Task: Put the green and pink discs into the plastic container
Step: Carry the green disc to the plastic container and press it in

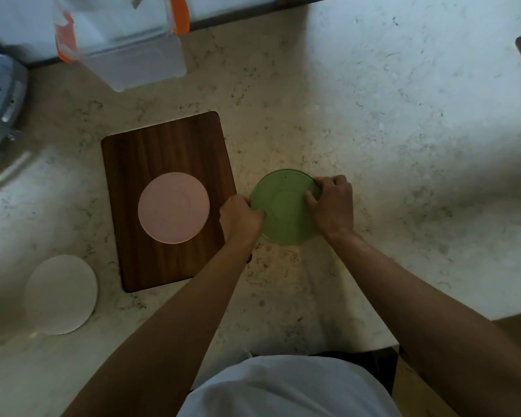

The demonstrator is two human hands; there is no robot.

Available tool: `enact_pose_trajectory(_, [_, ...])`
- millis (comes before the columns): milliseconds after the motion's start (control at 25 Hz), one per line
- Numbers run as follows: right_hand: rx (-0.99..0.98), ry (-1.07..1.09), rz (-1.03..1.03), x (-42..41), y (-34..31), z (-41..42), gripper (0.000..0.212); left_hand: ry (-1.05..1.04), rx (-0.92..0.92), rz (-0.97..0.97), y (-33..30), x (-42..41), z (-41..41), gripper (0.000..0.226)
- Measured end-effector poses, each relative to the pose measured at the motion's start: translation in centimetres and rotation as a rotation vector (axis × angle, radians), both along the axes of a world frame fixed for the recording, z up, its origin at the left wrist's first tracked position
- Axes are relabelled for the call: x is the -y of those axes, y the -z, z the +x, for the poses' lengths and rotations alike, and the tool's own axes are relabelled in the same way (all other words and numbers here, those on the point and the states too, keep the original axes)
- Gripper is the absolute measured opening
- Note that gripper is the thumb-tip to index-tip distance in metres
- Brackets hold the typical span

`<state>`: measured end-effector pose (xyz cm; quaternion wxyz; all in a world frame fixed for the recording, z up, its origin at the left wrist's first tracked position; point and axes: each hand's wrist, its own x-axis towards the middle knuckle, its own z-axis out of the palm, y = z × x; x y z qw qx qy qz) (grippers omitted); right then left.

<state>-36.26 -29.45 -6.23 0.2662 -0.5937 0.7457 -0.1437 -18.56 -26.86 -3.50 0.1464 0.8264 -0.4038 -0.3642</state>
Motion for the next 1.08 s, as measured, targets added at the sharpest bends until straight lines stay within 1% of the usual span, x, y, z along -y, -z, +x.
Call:
enact_pose_trajectory(80, [0.007,0.031,0.052,0.5,-0.3,0.2,0.039,-0.033,-0.044,0.039,-0.2,0.4,0.0,0.007])
enact_pose_trajectory(160, [0.011,0.053,0.103,0.9,-0.6,0.4,0.037,-0.061,-0.083,0.057,-0.2,0.6,0.1,0.009])
enact_pose_trajectory(200, [0.029,0.059,0.113,1.0,-0.7,0.4,0.034,-0.071,-0.1,0.058,-0.1,0.6,0.1,0.01])
enact_pose_trajectory(280, [0.097,0.062,0.122,1.0,-0.7,0.3,0.031,-0.09,-0.124,0.053,0.1,0.3,0.2,0.006])
enact_pose_trajectory(480, [0.188,0.061,0.134,0.4,-1.4,1.0,0.03,-0.22,-0.243,0.051,0.3,-1.2,2.1,0.024])
enact_pose_trajectory(560, [0.22,0.014,0.107,0.2,-2.1,2.3,0.027,-0.303,-0.333,0.054,0.2,-2.1,3.7,0.033])
enact_pose_trajectory(600, [0.231,-0.009,0.091,0.3,-2.5,3.0,0.026,-0.348,-0.383,0.046,-0.1,-2.5,4.6,0.029])
enact_pose_trajectory(680, [0.253,-0.038,0.066,0.5,-3.3,4.8,0.026,-0.422,-0.462,0.028,-0.7,-3.1,6.5,0.016])
enact_pose_trajectory(720, [0.266,-0.055,0.06,0.6,-3.7,6.1,0.025,-0.455,-0.482,0.019,-1.1,-3.4,8.0,0.015])
enact_pose_trajectory(840, [0.297,-0.121,0.066,1.1,-4.6,10.6,0.026,-0.509,-0.498,-0.012,-2.4,-4.3,12.5,0.017])
enact_pose_trajectory(1000, [0.266,-0.176,0.078,1.5,-4.7,16.3,0.034,-0.54,-0.419,-0.06,-3.3,-4.7,17.6,0.015])
enact_pose_trajectory(1080, [0.259,-0.18,0.075,1.7,-4.1,18.6,0.036,-0.543,-0.414,-0.083,-3.1,-4.4,19.5,0.019])
